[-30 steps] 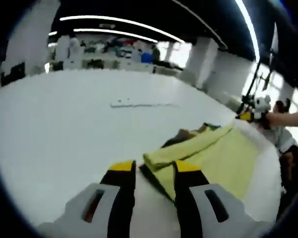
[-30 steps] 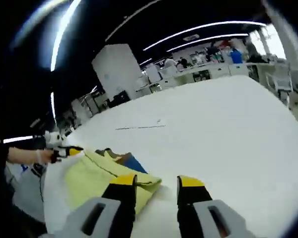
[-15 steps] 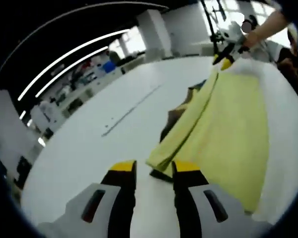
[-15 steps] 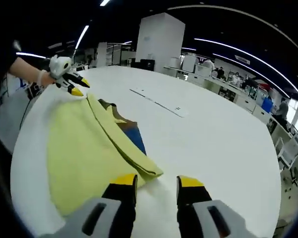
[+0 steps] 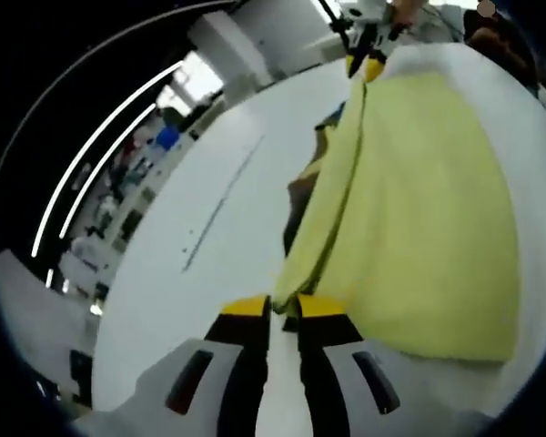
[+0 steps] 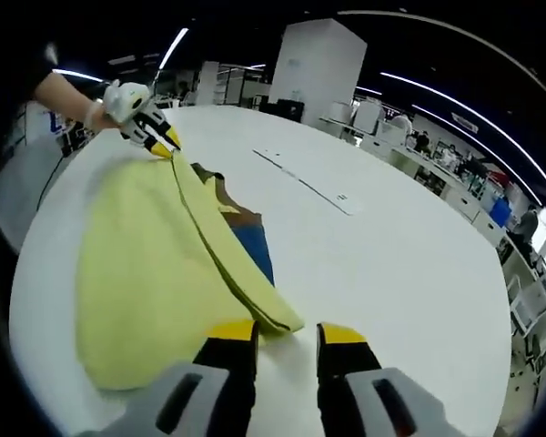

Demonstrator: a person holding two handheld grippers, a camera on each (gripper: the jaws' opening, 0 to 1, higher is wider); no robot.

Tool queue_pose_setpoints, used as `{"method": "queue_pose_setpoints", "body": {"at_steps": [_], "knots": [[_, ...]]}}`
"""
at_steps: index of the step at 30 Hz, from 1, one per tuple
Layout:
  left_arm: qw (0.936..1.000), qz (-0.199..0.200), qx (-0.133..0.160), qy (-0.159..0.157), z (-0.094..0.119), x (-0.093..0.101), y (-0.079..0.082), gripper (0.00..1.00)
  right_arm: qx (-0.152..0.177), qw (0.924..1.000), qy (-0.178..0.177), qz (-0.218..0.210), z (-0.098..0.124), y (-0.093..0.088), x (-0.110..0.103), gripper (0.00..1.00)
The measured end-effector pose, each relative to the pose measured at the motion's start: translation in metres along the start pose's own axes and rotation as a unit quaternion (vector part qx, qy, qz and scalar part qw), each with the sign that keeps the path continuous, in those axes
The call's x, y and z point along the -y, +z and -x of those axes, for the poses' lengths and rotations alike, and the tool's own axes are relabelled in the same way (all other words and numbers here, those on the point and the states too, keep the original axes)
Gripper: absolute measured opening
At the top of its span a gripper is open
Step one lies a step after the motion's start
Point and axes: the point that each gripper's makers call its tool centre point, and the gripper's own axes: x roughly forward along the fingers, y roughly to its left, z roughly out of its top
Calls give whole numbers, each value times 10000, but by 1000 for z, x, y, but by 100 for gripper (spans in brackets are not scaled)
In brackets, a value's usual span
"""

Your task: Fold the garment on the visible template until the final outline fits inside the template.

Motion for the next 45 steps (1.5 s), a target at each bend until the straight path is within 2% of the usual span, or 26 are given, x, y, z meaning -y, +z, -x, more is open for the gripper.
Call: {"method": "queue_pose_setpoints", "body": {"at_steps": [2, 3, 5, 7, 8, 12, 16, 18, 20, 21, 23, 25, 28, 31, 32, 33, 35, 36, 38, 40, 41, 43, 45], "knots": [[9995, 295, 35, -113, 0, 2, 1, 0, 15, 10000, -9, -12, 0, 1, 0, 12], [9997, 228, 26, -67, 0, -2, 0, 0, 6, 10000, 9, -32, 0, 1, -1, 7], [9992, 383, 28, -97, 0, -3, -1, 0, -67, 9999, -65, 95, 0, -1, 2, 0], [9984, 560, 64, -87, 1, -6, 1, 0, -26, 9999, -110, -41, 1, 1, 4, 0], [9963, 850, 108, -38, 1, -10, 4, 0, 32, 9997, -129, -224, 2, 4, 5, 0], [9911, 1315, 195, 86, -1, -24, 8, 0, 109, 9987, -221, -450, 4, 12, 14, 0], [9858, 1668, 117, 120, -9, -31, 8, 0, 79, 9921, -255, -1222, -3, 11, 19, 0], [9818, 1895, 3, 107, -13, -31, 6, 0, 50, 9902, -326, -1357, -5, 9, 22, 0], [9752, 2209, -97, 82, -14, -29, 3, 0, 2, 9853, -304, -1680, -7, 6, 20, 0], [9703, 2412, -159, 60, -14, -27, 0, 0, -25, 9794, -301, -1995, -7, 4, 20, 0], [9699, 2432, -123, 59, -14, -28, 1, 0, 42, 9731, -256, -2288, -7, 4, 19, 0], [9711, 2378, -175, 42, -14, -26, -1, 0, 41, 9743, -306, -2231, -7, 3, 22, 0], [9651, 2617, -118, 48, -14, -27, -1, 0, 49, 9748, -297, -2211, -7, 5, 20, 0], [9682, 2490, -106, 208, -13, -33, -1, 2, 50, 9736, -302, -2263, -7, 5, 20, 0], [9663, 2562, -55, 242, -11, -36, -1, 4, 24, 9715, -300, -2352, -7, 3, 20, 0], [9607, 2762, -13, 264, -11, -38, -1, 5, 30, 9686, -278, -2469, -7, 2, 19, 0], [9598, 2790, -16, 315, -8, -41, -2, 10, 12, 9684, -319, -2472, -7, 1, 20, 0], [9598, 2786, -21, 338, -7, -42, -3, 13, 79, 9699, -410, -2400, -7, 2, 22, 2], [9592, 2805, 38, 346, -4, -41, -2, 20, 183, 9712, -440, -2335, -5, 6, 23, 15], [9561, 2912, 73, 314, -1, -38, -3, 22, 313, 9701, -353, -2379, -4, 11, 20, 21], [9516, 3058, 58, 297, 1, -36, -4, 22, 332, 9702, -323, -2379, -3, 11, 18, 21], [9471, 3191, 216, 273, 5, -33, 0, 23, 431, 9684, -216, -2448, -1, 15, 13, 25], [9424, 3328, 234, 233, 10, -28, -1, 28, 614, 9613, -70, -2686, 1, 21, 7, 36]]}}
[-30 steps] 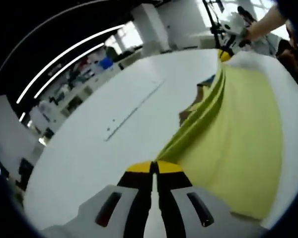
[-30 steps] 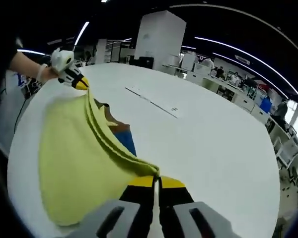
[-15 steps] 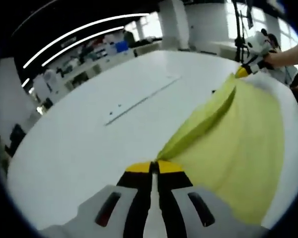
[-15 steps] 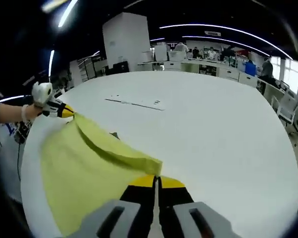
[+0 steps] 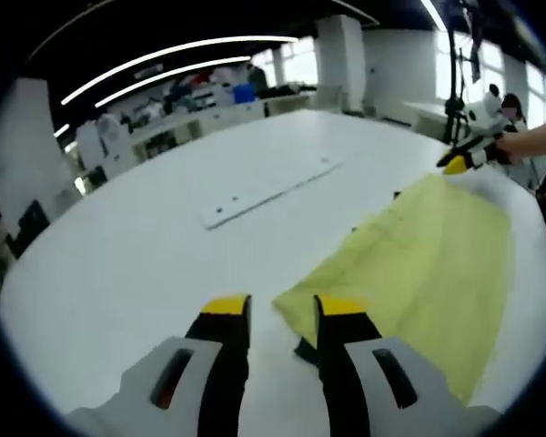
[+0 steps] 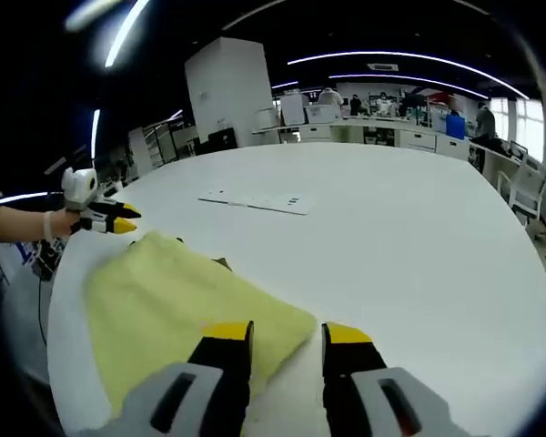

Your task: Fold the garment on the visible template until the final outline fits inside the template.

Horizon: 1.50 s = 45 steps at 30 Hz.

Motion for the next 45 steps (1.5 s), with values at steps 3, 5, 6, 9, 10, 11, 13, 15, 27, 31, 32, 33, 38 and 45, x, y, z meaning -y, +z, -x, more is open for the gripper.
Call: {"method": "queue_pose_setpoints", "body": {"at_steps": [3, 5, 6, 9, 10, 11, 13, 15, 27, 31, 32, 33, 38, 45], "knots": [[9991, 362, 159, -129, 8, 9, 1, 37, 194, 9997, 115, -88, 7, 3, -9, 46], [9990, 371, 194, -160, 16, 13, 0, 42, 304, 9993, 106, -169, 12, 5, -13, 47], [9988, 413, 205, -168, 18, 14, 0, 44, 318, 9993, 106, -174, 14, 4, -15, 49], [9979, 516, 322, -227, 29, 18, 2, 53, 383, 9990, 169, -145, 22, 4, -24, 59], [9976, 530, 382, -216, 33, 19, 4, 55, 420, 9989, 175, -137, 24, 4, -26, 63], [9972, 562, 445, -229, 37, 20, 6, 57, 463, 9986, 203, -167, 27, 4, -29, 67], [9966, 619, 506, -186, 44, 19, 7, 62, 496, 9984, 205, -182, 32, 4, -32, 77], [9965, 630, 523, -157, 50, 19, 9, 69, 578, 9980, 205, -140, 38, 5, -35, 83], [9954, 725, 592, -226, 79, 25, 9, 99, 669, 9970, 197, -342, 60, -3, -45, 100], [9939, 846, 668, -222, 90, 28, 9, 99, 681, 9969, 186, -355, 66, -6, -48, 100], [9934, 891, 689, -219, 93, 28, 8, 99, 688, 9968, 192, -348, 67, -7, -49, 100], [9929, 927, 714, -232, 95, 29, 7, 99, 694, 9968, 196, -350, 68, -9, -49, 99], [9878, 1234, 790, -534, 109, 42, -3, 81, 688, 9967, 222, -379, 74, -19, -56, 97], [9870, 1307, 643, -674, 121, 58, -38, 66, 502, 9973, 305, -441, 84, -45, -64, 88]]}}
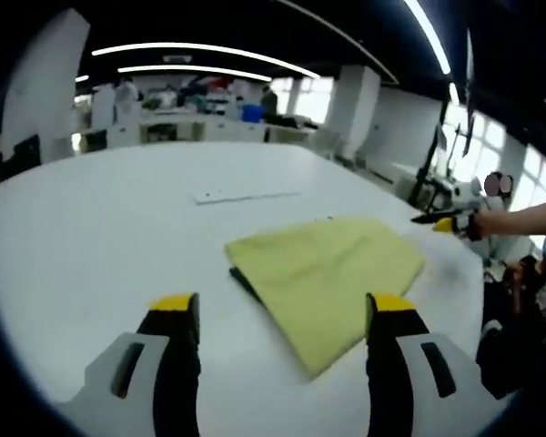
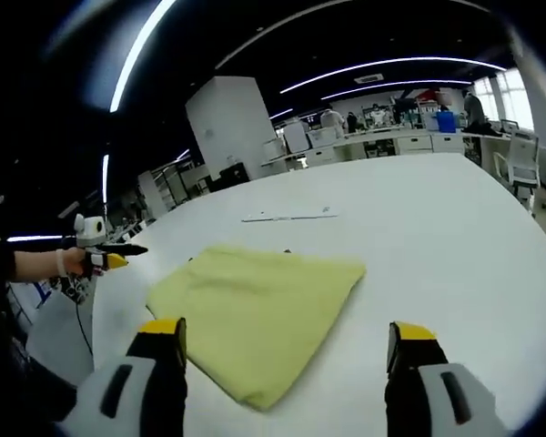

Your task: Fold the garment on the visible template until the final outline fits inside the template.

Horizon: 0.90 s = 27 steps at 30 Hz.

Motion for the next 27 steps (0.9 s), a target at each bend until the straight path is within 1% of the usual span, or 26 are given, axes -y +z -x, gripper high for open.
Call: {"method": "queue_pose_setpoints", "body": {"at_steps": [2, 3, 4, 5, 7, 9, 11, 12, 13, 14, 15, 17, 19, 23, 25, 27], "knots": [[9999, 33, 28, -125, 2, 4, -6, 58, -92, 10000, 6, -22, 5, -7, -1, 82], [9997, 69, 112, -187, 4, 8, -7, 54, -103, 9999, 8, -22, 7, -9, -1, 78], [9995, 182, 158, -208, 5, 9, -8, 49, -106, 9999, 20, -74, 10, -12, -1, 76], [9994, 226, 79, -265, 6, 11, -15, 45, -107, 9999, 28, -111, 11, -13, -1, 75], [9995, 127, 76, -262, 7, 12, -22, 34, -152, 9998, 19, -132, 15, -17, -1, 67], [9994, 227, -1, -245, 7, 11, -28, 27, -177, 9996, 46, -194, 17, -21, -2, 60], [9990, 324, 28, -317, 6, 13, -32, 28, -185, 9994, 53, -276, 18, -24, -3, 59], [9989, 367, -59, -290, 5, 12, -35, 28, -202, 9994, 50, -267, 18, -25, -4, 56], [9992, 259, -67, -285, 5, 12, -37, 26, -234, 9994, 54, -247, 18, -28, -5, 54], [9992, 247, -89, -302, 4, 12, -39, 24, -264, 9993, 56, -244, 18, -31, -5, 52], [9988, 338, -115, -328, 4, 12, -41, 23, -293, 9992, 58, -253, 17, -34, -6, 50], [9986, 394, -112, -322, 3, 11, -44, 22, -315, 9990, 67, -296, 17, -38, -8, 49], [9984, 443, -137, -314, 2, 10, -48, 21, -347, 9987, 101, -367, 17, -41, -11, 45], [9974, 585, -138, -399, 2, 13, -52, 19, -418, 9984, 154, -356, 16, -48, -15, 42], [9972, 623, -135, -403, 1, 14, -54, 17, -438, 9982, 173, -366, 16, -51, -15, 38], [9969, 648, -124, -430, 1, 14, -56, 15, -482, 9978, 227, -405, 14, -57, -13, 32]]}}
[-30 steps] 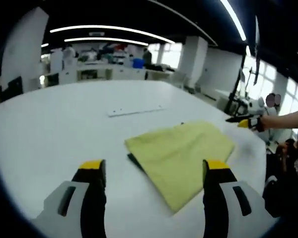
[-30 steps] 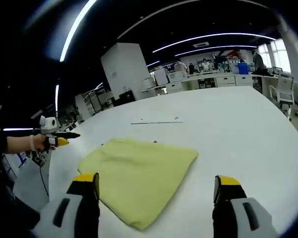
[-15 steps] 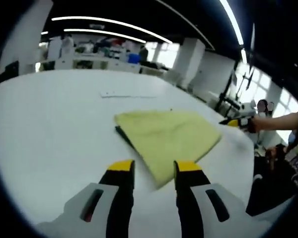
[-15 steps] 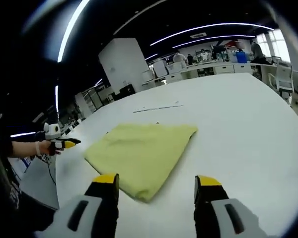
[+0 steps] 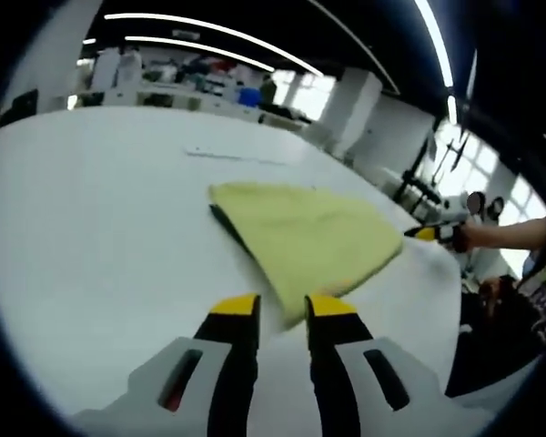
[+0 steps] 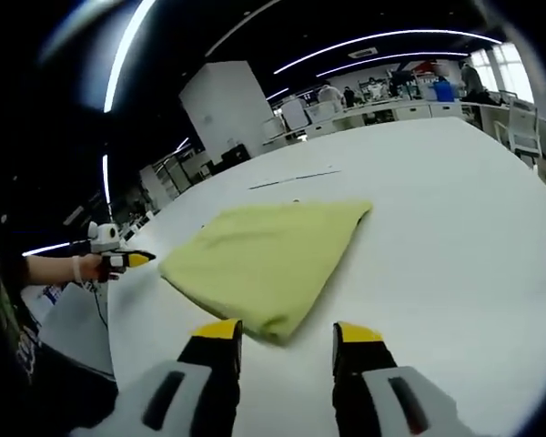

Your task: Fold the garment on the visible template until the final outline fits inside the template.

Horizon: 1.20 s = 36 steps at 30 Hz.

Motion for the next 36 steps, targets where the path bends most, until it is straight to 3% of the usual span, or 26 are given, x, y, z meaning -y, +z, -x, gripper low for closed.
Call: {"method": "queue_pose_setpoints", "body": {"at_steps": [7, 12, 22, 36], "knots": [[9998, 16, -186, -62, -6, 3, -14, 11, -47, 9999, 15, -91, -9, -7, 5, 26], [9996, 81, -238, -107, -10, 4, -22, 12, -77, 9998, 138, -97, -15, -8, -2, 20], [9993, 242, -214, -207, -16, 6, -24, 8, -95, 9999, 114, -58, -14, -10, 1, 0], [9993, 234, -212, -212, -17, 6, -25, 2, -131, 9997, 189, 80, -10, -9, -2, 0]]}}
